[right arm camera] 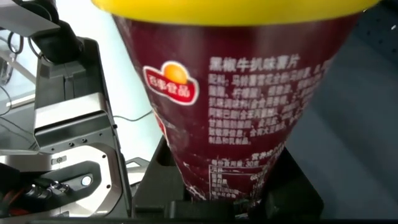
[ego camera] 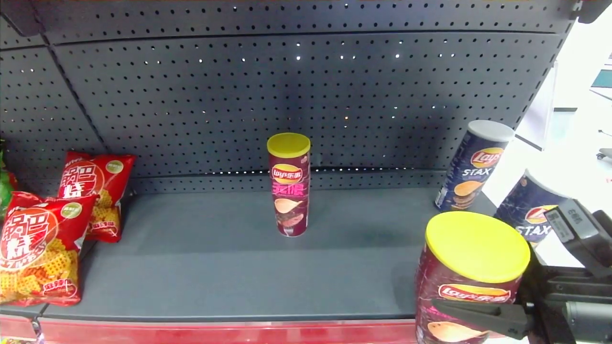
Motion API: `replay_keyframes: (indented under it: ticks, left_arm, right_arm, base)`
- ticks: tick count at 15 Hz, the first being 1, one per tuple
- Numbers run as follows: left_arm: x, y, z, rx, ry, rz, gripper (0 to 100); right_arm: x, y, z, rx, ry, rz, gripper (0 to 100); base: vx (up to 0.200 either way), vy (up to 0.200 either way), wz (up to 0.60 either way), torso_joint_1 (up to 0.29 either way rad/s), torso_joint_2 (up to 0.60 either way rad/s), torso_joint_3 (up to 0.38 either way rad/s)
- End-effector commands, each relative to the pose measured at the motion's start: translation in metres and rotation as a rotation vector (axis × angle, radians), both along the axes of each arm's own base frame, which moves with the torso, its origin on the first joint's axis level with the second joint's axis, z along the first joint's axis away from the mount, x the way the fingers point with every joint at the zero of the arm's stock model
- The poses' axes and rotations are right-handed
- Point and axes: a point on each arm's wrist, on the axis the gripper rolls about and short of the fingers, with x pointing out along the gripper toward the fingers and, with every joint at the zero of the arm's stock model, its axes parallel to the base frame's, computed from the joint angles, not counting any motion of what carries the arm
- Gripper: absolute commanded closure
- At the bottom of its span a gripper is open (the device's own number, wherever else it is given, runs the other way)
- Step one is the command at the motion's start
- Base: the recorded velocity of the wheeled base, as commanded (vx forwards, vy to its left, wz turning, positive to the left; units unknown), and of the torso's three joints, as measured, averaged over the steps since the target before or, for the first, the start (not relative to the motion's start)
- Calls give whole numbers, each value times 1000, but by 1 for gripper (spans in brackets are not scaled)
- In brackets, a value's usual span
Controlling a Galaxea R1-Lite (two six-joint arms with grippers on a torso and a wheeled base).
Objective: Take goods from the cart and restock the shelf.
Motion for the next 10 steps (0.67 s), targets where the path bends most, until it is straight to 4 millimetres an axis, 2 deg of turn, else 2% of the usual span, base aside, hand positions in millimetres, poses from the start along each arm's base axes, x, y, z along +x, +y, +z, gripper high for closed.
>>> replay_keyframes:
  ticks: [1,10]
  left_arm:
    - [0,0,0,-1,1,0,0]
    - [0,0,0,1,1,0,0]
  right_arm:
    - [0,0,0,0,0,1,100]
    - [1,1,1,3,3,-1,100]
  base:
    - [0,0,0,0,0,0]
    - [0,0,0,0,0,0]
